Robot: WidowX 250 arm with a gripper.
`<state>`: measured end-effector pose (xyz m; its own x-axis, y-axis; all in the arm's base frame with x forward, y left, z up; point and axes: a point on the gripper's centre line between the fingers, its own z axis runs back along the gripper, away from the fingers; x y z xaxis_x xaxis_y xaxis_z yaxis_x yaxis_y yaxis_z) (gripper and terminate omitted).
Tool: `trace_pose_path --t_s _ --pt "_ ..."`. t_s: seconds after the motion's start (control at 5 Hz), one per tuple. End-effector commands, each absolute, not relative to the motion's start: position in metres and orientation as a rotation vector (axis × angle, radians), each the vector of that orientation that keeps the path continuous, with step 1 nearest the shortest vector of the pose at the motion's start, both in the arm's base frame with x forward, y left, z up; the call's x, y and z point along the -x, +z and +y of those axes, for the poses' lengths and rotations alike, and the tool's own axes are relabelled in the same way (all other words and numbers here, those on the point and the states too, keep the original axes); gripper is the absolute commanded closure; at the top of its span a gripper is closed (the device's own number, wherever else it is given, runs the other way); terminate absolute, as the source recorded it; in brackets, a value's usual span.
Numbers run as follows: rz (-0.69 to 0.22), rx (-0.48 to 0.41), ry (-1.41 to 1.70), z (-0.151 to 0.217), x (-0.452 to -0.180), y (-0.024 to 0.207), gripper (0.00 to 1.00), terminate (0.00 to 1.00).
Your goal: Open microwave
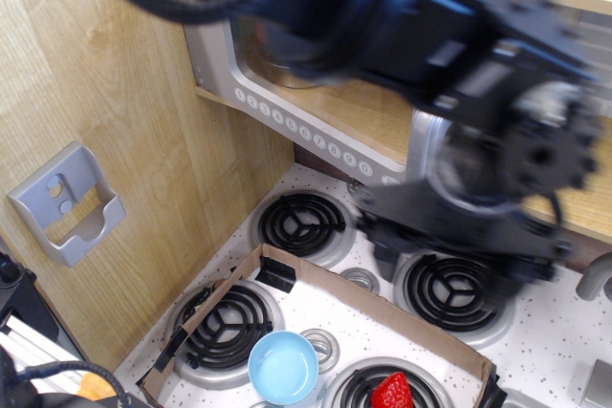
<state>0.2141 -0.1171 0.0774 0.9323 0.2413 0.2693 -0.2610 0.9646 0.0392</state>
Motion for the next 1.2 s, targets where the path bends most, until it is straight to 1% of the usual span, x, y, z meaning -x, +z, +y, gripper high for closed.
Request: trace_pose_path --t_s 0.0,0.2,0.4,0.6,1.0 --pt "-0.309 -0.071 0.096 -0.182 -0.239 0.093 0.0 0.0" --pt "-0.32 -0.062 -0.016 -0.196 -0.252 0.087 0.0 0.0" --pt "-0.339 -0.077 -0.138 -0.199 -0.272 0.089 0.0 0.0" --pt "-0.391 -0.118 -0.256 -0.195 -0.292 0.09 0.0 0.0" --pt "-0.346 -0.108 -0.419 -0.167 -0.333 0.098 0.0 0.0"
